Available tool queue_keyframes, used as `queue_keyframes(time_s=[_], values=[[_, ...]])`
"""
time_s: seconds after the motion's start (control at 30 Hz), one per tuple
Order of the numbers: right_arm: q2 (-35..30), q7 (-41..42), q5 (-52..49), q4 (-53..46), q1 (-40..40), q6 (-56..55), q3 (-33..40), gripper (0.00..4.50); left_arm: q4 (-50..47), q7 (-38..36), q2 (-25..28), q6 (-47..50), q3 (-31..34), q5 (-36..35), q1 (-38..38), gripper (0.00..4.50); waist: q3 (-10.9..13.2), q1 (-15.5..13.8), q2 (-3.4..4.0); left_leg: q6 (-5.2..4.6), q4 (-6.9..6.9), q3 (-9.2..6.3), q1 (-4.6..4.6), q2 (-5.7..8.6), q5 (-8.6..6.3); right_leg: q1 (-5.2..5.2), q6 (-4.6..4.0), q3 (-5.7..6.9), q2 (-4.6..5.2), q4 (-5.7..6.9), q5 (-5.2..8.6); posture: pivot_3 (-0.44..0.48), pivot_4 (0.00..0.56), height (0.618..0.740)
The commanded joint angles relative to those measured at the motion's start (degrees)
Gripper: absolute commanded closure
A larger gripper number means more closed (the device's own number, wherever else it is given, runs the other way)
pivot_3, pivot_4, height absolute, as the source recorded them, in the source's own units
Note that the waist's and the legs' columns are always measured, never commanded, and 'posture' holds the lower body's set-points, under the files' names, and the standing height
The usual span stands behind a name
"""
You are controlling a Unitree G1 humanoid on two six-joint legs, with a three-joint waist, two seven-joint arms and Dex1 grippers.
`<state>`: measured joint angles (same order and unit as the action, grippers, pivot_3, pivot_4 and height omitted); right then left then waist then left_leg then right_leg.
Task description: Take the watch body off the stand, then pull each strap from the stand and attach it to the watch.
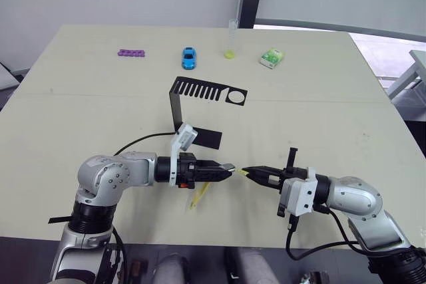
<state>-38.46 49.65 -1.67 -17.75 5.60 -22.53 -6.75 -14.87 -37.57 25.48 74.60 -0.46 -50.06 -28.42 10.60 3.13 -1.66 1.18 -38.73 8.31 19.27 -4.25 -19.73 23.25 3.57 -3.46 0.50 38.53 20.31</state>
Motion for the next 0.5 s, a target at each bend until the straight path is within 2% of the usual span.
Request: queue_keyframes(time_s=[0.03, 0.5], values=[[0.4, -0.8, -0.8, -1.8, 0.4, -0.9, -0.2, 4.50, -1.6, -0.3, -0.1, 0.0, 0.4, -1.4, -0.4, 2.90, 0.0, 0.0, 0.00, 0.00, 0.00, 0.00, 0.00, 0.00, 0.00, 0.00, 0.00, 0.00, 0.00, 0.00, 0.00, 0.000, 0.150, 0.740], [1.3, -0.8, 0.1, -1.6, 1.4, -0.4, -1.2, 4.50, -1.8, 0.0, -0.6, 0.4, 0.1, -1.6, -0.7, 2.90, 0.0, 0.0, 0.00, 0.00, 0.00, 0.00, 0.00, 0.00, 0.00, 0.00, 0.00, 0.00, 0.00, 0.00, 0.00, 0.000, 0.150, 0.740]])
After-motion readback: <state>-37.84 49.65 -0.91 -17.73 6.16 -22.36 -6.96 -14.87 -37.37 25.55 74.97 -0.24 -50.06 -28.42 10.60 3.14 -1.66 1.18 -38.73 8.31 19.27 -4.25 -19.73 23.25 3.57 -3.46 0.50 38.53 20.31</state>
